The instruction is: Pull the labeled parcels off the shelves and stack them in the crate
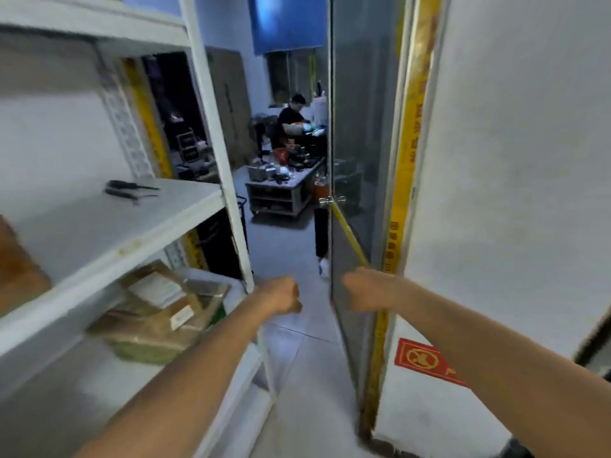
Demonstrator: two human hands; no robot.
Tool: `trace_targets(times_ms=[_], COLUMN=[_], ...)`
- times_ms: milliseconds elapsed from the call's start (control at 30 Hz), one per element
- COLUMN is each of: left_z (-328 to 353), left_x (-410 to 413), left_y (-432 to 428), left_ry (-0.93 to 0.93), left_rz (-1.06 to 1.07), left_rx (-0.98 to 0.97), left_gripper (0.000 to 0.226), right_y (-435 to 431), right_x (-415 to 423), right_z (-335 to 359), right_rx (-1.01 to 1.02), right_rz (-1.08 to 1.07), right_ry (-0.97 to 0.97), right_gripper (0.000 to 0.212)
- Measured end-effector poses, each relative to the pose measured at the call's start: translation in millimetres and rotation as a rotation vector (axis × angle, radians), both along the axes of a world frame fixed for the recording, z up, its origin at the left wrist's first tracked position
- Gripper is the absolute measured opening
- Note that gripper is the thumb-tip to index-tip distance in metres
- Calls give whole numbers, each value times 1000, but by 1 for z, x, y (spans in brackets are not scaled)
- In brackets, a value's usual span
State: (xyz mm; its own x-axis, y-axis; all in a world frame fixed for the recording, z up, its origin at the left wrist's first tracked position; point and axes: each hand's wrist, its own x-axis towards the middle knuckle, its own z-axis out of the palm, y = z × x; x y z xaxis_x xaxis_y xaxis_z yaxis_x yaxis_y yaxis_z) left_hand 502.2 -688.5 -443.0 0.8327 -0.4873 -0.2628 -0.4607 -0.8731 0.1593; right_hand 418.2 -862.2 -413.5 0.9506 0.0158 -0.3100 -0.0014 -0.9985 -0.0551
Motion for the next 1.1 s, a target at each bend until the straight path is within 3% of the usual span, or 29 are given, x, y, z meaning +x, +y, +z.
trace_targets(times_ms=[100,267,400,533,767,1000,1100], left_z=[-3,-11,-18,-30,-44,-59,-68], left_x=[2,-23,-46,-50,-18,54,71], left_y=[79,173,215,226,230,245,249], left_ry=[10,4,21,39,75,-22,-70], left_rz=[230,516,691,896,960,956,1061], left_rx=[-36,-60,-47,-60,-76,-218,-316], left_gripper=[34,34,24,36,39,34,34], right_y=[63,156,206,224,228,224,224], right_x=[37,72,93,111,167,231,247], right_z=[-5,-11,-27,-47,-70,-71,-81], right_rx=[25,54,131,85,69,24,45], right_rz=[189,514,689,776,832,781,777], right_ry=[-37,-32,5,28,77,-1,42], right_gripper=[34,29,40,38,35,28,30])
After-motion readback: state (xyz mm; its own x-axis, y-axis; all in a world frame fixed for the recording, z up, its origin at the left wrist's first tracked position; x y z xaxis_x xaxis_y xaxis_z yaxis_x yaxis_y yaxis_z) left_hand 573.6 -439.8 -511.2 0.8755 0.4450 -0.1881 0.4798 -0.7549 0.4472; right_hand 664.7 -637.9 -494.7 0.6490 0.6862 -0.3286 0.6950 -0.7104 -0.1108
